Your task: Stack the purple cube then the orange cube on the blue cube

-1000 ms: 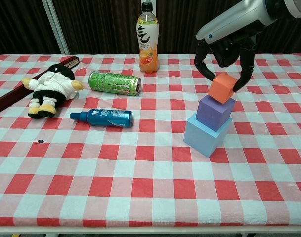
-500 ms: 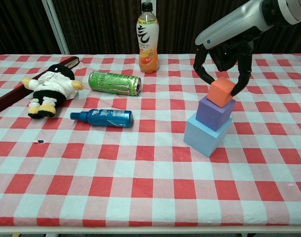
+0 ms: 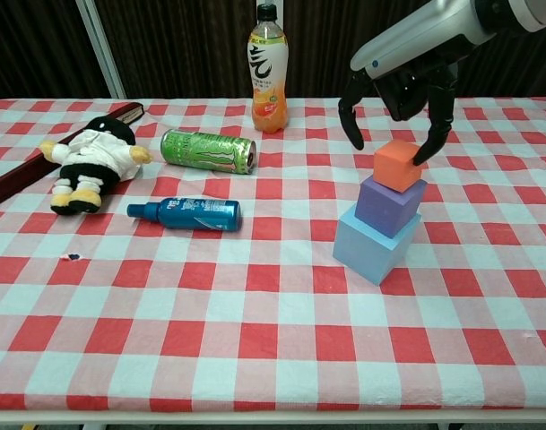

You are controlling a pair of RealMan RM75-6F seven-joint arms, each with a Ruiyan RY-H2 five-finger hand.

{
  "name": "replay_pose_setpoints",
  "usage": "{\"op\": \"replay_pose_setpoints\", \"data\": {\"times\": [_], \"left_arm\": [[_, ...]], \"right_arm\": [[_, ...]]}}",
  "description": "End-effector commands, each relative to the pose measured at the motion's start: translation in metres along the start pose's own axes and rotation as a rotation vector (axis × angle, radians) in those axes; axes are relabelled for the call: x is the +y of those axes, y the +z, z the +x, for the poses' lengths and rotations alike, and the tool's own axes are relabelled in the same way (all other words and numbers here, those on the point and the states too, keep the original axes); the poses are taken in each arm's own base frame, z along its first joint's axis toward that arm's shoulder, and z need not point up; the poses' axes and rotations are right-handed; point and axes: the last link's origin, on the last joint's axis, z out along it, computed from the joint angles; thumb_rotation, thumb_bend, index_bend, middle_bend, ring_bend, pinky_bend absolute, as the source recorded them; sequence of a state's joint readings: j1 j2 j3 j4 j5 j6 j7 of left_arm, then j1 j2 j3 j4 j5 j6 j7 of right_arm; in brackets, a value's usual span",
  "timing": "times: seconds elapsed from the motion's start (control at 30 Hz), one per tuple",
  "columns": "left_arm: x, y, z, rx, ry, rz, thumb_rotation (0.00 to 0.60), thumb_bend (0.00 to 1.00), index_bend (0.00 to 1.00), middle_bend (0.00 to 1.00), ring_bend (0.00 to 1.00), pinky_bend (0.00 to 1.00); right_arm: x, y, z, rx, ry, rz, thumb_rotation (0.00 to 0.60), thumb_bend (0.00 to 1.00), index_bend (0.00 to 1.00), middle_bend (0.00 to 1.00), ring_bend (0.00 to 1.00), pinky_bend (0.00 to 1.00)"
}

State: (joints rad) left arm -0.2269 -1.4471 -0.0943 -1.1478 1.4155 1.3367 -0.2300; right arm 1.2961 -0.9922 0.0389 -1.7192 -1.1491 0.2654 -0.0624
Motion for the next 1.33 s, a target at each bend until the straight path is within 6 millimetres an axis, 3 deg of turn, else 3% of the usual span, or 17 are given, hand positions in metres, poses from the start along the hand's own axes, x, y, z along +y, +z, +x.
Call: {"op": "replay_pose_setpoints", "data": {"times": [0.03,0.3,0.43,0.53,0.63,0.7,0.77,0.93,1.03,1.13,1.33], "left_arm": [[0.0,0.0,-0.001,-0.003,0.001,-0.002,0.6,0.0,0.16,0.11,0.08,0.21],[0.004,-0.001,-0.001,-0.003,0.006,-0.017,0.6,0.0,0.16,0.11,0.08,0.21],[0.006,-0.002,-0.001,-0.003,0.004,-0.024,0.6,0.0,0.16,0.11,0.08,0.21],[0.01,-0.002,-0.002,-0.013,0.0,-0.04,0.6,0.0,0.16,0.11,0.08,0.21],[0.016,-0.003,-0.001,-0.017,-0.002,-0.064,0.6,0.0,0.16,0.11,0.08,0.21],[0.019,-0.003,-0.001,-0.016,-0.003,-0.076,0.6,0.0,0.16,0.11,0.08,0.21],[0.021,-0.003,0.0,-0.014,-0.002,-0.082,0.6,0.0,0.16,0.11,0.08,0.21],[0.023,-0.004,0.001,-0.009,0.001,-0.089,0.6,0.0,0.16,0.11,0.08,0.21],[0.023,-0.004,0.0,-0.005,0.034,-0.092,0.6,0.0,0.16,0.11,0.08,0.21],[0.019,-0.003,-0.001,-0.004,0.064,-0.081,0.6,0.0,0.16,0.11,0.08,0.21],[0.014,-0.001,0.003,0.018,0.09,-0.065,0.6,0.0,0.16,0.11,0.08,0.21]], "right_arm": [[-0.001,-0.006,0.008,0.023,0.005,0.0,0.6,0.06,0.36,1.0,0.94,0.87],[0.002,-0.038,0.016,0.068,-0.014,-0.019,0.6,0.05,0.36,1.0,0.94,0.87],[0.006,-0.064,0.02,0.183,0.05,-0.043,0.6,0.05,0.35,1.0,0.93,0.87],[0.024,-0.093,0.016,0.338,0.045,-0.126,0.6,0.06,0.38,1.0,0.9,0.85],[0.047,-0.123,-0.009,0.446,-0.008,-0.31,0.6,0.11,0.38,0.91,0.79,0.79],[0.057,-0.14,-0.036,0.459,-0.023,-0.46,0.6,0.12,0.36,0.75,0.66,0.75],[0.065,-0.153,-0.065,0.464,0.008,-0.609,0.6,0.13,0.29,0.52,0.46,0.62],[0.071,-0.161,-0.141,0.447,0.183,-0.814,0.6,0.17,0.14,0.19,0.17,0.4],[0.07,-0.152,-0.185,0.437,0.261,-0.852,0.6,0.17,0.08,0.09,0.08,0.31],[0.066,-0.143,-0.207,0.438,0.261,-0.847,0.6,0.17,0.06,0.05,0.04,0.26],[0.062,-0.131,-0.21,0.492,0.255,-0.784,0.6,0.17,0.05,0.04,0.04,0.26]]}}
